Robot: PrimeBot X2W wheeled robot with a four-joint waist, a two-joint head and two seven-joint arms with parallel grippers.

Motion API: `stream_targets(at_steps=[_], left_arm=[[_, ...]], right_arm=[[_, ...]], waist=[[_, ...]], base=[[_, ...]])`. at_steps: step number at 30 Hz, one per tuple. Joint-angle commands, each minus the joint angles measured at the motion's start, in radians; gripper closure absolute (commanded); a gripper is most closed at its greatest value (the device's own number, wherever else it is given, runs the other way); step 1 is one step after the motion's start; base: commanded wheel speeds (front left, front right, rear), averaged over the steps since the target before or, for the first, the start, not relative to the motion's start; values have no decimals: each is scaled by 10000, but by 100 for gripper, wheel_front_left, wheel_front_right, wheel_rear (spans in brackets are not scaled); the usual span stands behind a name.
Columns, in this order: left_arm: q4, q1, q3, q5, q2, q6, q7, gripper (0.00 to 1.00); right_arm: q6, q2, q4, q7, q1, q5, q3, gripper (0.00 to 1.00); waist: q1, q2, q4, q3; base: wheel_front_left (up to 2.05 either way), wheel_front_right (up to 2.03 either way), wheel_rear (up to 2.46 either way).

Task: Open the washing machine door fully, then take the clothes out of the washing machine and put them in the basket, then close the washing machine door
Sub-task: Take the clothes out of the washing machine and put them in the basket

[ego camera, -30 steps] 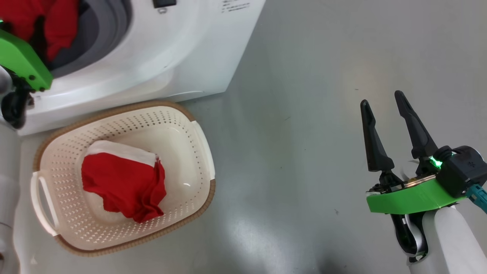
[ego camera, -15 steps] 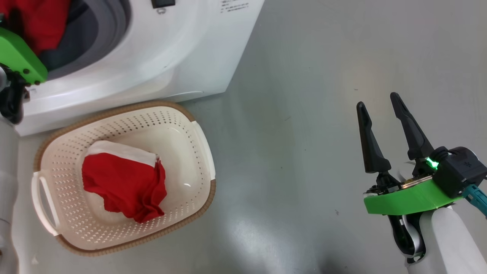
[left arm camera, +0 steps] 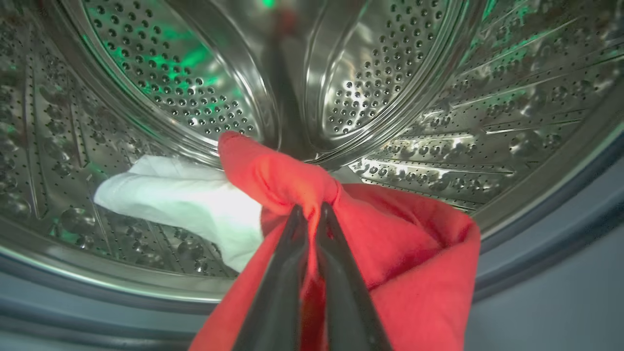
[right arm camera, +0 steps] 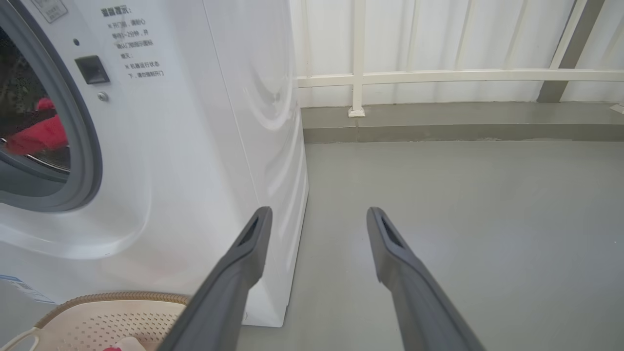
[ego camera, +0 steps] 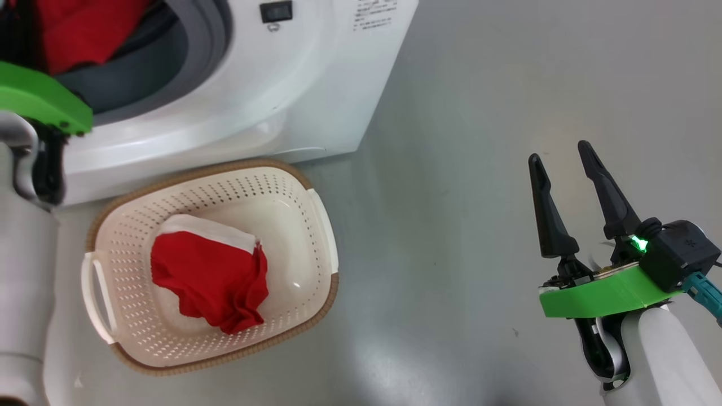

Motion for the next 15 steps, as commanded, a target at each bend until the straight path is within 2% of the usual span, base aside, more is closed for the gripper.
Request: stream_targets(at_steps=[1, 9, 15], left_arm=[[-528, 268, 298, 108, 428, 98, -111, 100], [-3604, 2520, 1006, 747, 92, 517, -119, 100], [-5244, 4106, 1344, 1079, -292, 657, -121, 100]], right_arm=[[62, -58, -186, -61, -49, 115, 151, 0], [62, -58, -75, -61, 28, 145, 88, 0], [62, -58, -47, -61, 227, 110, 7, 0]], waist=[[0, 0, 122, -159], [0, 0, 323, -782], [0, 0, 464, -1321]], base=[[0, 0, 0], [0, 0, 0], [0, 0, 0]])
